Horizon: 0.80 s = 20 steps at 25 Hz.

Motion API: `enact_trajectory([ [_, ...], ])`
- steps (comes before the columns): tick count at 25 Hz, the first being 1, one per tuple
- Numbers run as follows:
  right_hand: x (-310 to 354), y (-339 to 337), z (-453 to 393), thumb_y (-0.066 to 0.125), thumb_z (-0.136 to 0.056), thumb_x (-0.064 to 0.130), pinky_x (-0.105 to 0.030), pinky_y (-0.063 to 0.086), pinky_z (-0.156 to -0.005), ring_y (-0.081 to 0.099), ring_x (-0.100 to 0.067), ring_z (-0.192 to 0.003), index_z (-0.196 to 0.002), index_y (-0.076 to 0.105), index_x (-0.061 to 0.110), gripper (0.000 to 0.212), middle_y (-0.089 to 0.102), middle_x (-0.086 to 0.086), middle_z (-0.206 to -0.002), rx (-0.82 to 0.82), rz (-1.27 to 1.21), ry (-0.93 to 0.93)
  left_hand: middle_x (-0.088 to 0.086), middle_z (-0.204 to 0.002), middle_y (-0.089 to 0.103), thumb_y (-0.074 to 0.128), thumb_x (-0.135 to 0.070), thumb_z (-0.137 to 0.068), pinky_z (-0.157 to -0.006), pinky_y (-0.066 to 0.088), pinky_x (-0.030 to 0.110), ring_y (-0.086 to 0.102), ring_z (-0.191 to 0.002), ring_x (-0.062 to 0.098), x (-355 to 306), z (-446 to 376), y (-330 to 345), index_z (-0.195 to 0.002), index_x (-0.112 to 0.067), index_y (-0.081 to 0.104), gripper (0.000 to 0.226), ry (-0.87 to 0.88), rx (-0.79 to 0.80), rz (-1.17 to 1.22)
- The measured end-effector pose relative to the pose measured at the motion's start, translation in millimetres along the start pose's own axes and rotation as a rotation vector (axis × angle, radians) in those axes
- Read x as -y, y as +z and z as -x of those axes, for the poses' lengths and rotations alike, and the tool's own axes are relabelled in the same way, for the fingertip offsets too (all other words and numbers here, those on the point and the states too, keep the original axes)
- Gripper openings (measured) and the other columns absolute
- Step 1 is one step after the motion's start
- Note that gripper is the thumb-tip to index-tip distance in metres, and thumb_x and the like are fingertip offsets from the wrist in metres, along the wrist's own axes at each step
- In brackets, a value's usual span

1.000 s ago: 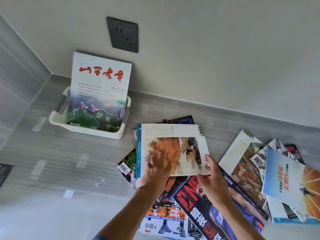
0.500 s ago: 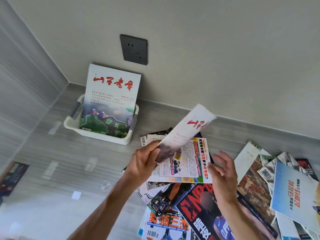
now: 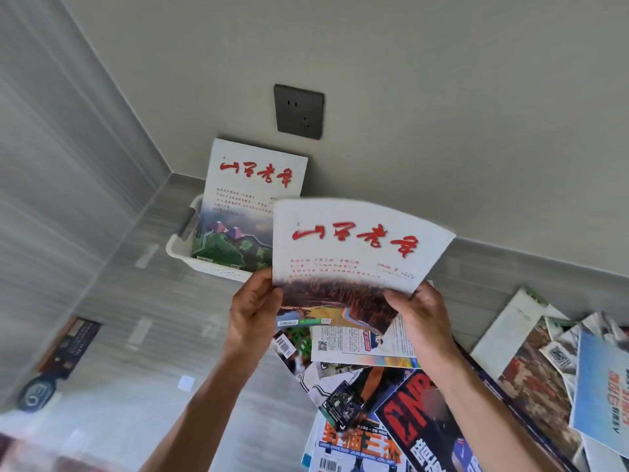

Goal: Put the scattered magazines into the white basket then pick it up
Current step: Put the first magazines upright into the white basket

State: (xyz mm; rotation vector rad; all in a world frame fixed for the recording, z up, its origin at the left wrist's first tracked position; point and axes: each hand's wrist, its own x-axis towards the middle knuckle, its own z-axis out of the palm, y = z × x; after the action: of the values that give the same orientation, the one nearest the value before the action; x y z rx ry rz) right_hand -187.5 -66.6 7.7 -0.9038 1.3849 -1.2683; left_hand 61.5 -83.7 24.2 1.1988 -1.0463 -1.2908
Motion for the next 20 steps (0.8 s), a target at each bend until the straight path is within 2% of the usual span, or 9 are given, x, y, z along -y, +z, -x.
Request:
enact_trajectory([
  [3,-8,7,6,0.055,-0.09,-0.002,-0.01,0.053,-0.068,0.07,-0.004,-0.097,-0.098,0.069,0.033,0.038,0.075,0.008,-0.107,0.02,0.247,0.086,-0.016,-0.093,0.075,0.051,0.015,-0.092,-0.072,0.05,0.006,0.067,-0.087,-0.01,6,6,0,-0.111,-0.003,0.067,0.031,-0.005,-0.032,-0.196],
  [5,-9,13,12,0.057,-0.093,-0.001,-0.013,0.054,-0.07,0.07,-0.003,-0.091,-0.095,0.067,0.035,0.037,0.074,0.004,-0.109,0.029,0.374,0.106,-0.011,-0.095,0.075,0.058,0.01,-0.09,-0.07,0.05,0.008,0.067,-0.085,-0.012,5,3,-6,-0.105,-0.013,0.07,0.03,0.014,-0.117,-0.268],
  [7,-3,20,13,0.063,-0.09,-0.002,-0.028,0.059,-0.079,0.073,-0.009,-0.089,-0.092,0.071,0.033,0.036,0.077,0.002,-0.102,0.021,0.35,0.091,-0.016,-0.089,0.076,0.063,0.004,-0.088,-0.072,0.055,0.021,0.071,-0.084,-0.001,-8,-8,-17,-0.097,-0.03,0.071,0.036,0.052,-0.184,-0.238],
  [9,17,37,10,0.065,-0.088,-0.005,-0.031,0.061,-0.072,0.075,-0.014,-0.083,-0.082,0.075,0.036,0.042,0.079,0.003,-0.091,0.04,0.266,0.044,-0.016,-0.087,0.077,0.066,-0.001,-0.086,-0.076,0.057,0.026,0.071,-0.084,0.007,-33,-25,-30,-0.092,-0.033,0.073,0.034,0.15,-0.18,-0.169],
  [12,57,79,-13,0.063,-0.084,-0.008,-0.022,0.059,-0.059,0.074,-0.009,-0.071,-0.078,0.074,0.035,0.045,0.078,0.008,-0.08,0.047,0.132,-0.094,-0.02,-0.084,0.075,0.064,0.002,-0.086,-0.072,0.053,0.015,0.069,-0.081,-0.002,-82,-68,-53,-0.087,-0.032,0.071,0.034,0.317,-0.199,-0.188],
  [14,74,111,-40,0.059,-0.079,-0.002,-0.033,0.063,-0.061,0.075,-0.013,-0.075,-0.079,0.071,0.034,0.037,0.078,0.006,-0.082,0.034,0.117,-0.143,-0.021,-0.076,0.073,0.064,0.0,-0.085,-0.068,0.052,0.012,0.066,-0.073,-0.006,-107,-109,-69,-0.082,-0.028,0.067,0.029,0.349,-0.315,-0.299],
  [16,76,145,-64,0.055,-0.08,0.003,-0.052,0.062,-0.071,0.074,-0.024,-0.083,-0.081,0.068,0.032,0.032,0.077,0.002,-0.087,0.033,0.167,-0.168,-0.018,-0.075,0.07,0.06,0.002,-0.086,-0.064,0.052,0.012,0.063,-0.067,-0.01,-114,-142,-83,-0.083,-0.022,0.067,0.026,0.301,-0.396,-0.358],
  [17,71,159,-75,0.054,-0.082,0.004,-0.057,0.06,-0.073,0.073,-0.027,-0.084,-0.081,0.067,0.033,0.031,0.077,0.002,-0.088,0.043,0.213,-0.17,-0.015,-0.079,0.07,0.058,0.003,-0.088,-0.063,0.055,0.014,0.064,-0.066,-0.009,-109,-154,-91,-0.086,-0.019,0.068,0.024,0.25,-0.421,-0.395],
  [20,46,186,-99,0.056,-0.084,0.004,-0.056,0.059,-0.075,0.073,-0.024,-0.088,-0.078,0.067,0.037,0.035,0.077,0.001,-0.093,0.023,0.303,-0.099,-0.005,-0.09,0.072,0.057,-0.003,-0.092,-0.076,0.06,0.029,0.068,-0.078,0.006,-84,-178,-112,-0.093,-0.016,0.072,0.02,0.134,-0.391,-0.613],
])
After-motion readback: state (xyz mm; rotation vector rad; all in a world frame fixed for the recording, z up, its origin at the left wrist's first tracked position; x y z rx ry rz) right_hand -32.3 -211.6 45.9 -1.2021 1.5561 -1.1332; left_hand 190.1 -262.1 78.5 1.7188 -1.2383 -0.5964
